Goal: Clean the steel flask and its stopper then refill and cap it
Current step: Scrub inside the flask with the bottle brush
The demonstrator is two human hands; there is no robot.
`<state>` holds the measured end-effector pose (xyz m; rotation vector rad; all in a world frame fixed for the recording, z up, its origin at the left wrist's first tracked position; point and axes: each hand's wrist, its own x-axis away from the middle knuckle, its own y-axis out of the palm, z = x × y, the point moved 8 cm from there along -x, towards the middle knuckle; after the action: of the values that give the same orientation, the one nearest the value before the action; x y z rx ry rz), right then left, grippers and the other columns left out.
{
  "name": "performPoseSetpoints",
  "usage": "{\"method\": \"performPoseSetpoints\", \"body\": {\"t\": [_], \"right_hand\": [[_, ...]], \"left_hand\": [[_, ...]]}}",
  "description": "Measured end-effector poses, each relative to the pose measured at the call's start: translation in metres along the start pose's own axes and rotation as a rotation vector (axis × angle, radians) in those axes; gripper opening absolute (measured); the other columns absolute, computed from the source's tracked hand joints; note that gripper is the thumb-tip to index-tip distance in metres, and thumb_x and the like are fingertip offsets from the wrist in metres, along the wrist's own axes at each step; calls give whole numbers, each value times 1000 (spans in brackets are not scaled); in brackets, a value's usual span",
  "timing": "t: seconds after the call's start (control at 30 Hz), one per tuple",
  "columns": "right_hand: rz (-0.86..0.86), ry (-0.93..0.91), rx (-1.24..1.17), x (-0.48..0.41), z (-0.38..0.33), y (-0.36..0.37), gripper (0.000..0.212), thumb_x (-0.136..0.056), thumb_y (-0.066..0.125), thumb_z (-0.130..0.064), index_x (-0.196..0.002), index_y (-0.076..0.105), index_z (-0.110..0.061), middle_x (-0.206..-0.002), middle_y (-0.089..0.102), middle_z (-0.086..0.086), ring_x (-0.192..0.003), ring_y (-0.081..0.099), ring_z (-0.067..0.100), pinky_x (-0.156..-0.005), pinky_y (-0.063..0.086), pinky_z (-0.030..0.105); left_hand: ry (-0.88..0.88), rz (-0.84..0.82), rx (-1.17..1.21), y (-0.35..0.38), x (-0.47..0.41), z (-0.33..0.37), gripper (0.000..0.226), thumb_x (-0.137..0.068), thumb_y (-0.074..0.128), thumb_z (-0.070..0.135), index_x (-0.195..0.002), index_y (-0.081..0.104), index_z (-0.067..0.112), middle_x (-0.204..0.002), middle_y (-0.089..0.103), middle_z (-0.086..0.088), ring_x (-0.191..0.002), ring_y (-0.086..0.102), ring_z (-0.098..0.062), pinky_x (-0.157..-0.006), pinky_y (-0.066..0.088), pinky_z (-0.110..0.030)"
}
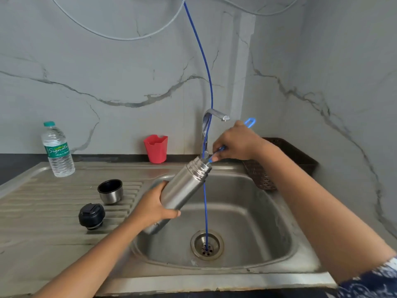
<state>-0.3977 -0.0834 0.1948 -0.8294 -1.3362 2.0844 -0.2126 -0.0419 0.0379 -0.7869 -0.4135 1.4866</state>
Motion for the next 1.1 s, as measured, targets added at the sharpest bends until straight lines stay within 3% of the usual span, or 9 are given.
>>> {"method": "performPoseSetpoints", "body": {"t": [0.2,0.4,0.57,0.7,0.83,0.9,0.97,1.03,1.1], "right_hand": [[640,-103,51,54,-1,-21,37,-84,50,-57,-80,71,-27,-68,63,-11,-65,55,18,-67,21,32],[879,-141,229,93,-50,26,24,-97,50,-40,-90,63,-21,-70,53,-5,-68,46,18,-65,34,34],[801,-181,398,92,-60,50,13,-100,39,-15,-104,52,-13,-72,51,-1,-62,48,21,-58,29,31],[652,-133,250,78,-62,54,19,-98,38,-25,-94,53,-14,-69,56,1,-57,55,23,-48,38,31],[33,95,-324,53,-41,71,35,-100,37,-41,-93,59,-16,-74,61,5,-66,56,24,-56,37,31],[-331,161,-917,54,-40,96,38,-100,38,-44,-88,64,-18,-57,43,-2,-48,37,13,-46,31,23],[-547,248,-1262,61,-40,113,42,-99,37,-47,-88,65,-18,-55,28,-6,-43,22,7,-38,22,17],[-500,286,-1199,58,-36,117,42,-99,38,-47,-90,66,-18,-56,29,-3,-43,25,8,-40,25,18],[-125,235,-677,51,-26,99,34,-97,45,-45,-86,65,-20,-61,49,1,-50,46,14,-51,36,25]], "left_hand": [[40,-127,-239,-44,-4,16,72,-58,88,33,-111,42,46,-97,59,18,-85,58,-4,-67,43,-19],[-13,-539,-216,-61,9,-8,79,-39,84,45,-112,53,44,-111,64,18,-103,61,-3,-93,48,-25],[-23,-599,-280,-74,5,-4,78,-39,81,47,-111,52,41,-109,62,19,-100,58,0,-85,44,-14],[57,-320,-515,-82,-8,-1,97,-39,71,54,-131,45,35,-116,57,15,-103,55,-9,-83,43,-24],[462,179,-894,-86,0,32,94,-39,76,47,-128,51,30,-108,64,4,-95,57,-25,-76,48,-38],[587,357,-1002,-84,9,40,91,-38,88,34,-124,59,23,-108,64,-2,-95,58,-29,-80,45,-43],[653,459,-1048,-80,16,46,85,-40,90,27,-121,63,19,-109,64,-6,-97,57,-31,-83,42,-45],[613,454,-1037,-77,16,42,86,-39,89,26,-120,62,20,-108,63,-6,-95,57,-32,-81,44,-46],[465,346,-975,-75,8,25,90,-35,90,31,-120,59,23,-107,65,-2,-92,59,-31,-77,49,-44]]}}
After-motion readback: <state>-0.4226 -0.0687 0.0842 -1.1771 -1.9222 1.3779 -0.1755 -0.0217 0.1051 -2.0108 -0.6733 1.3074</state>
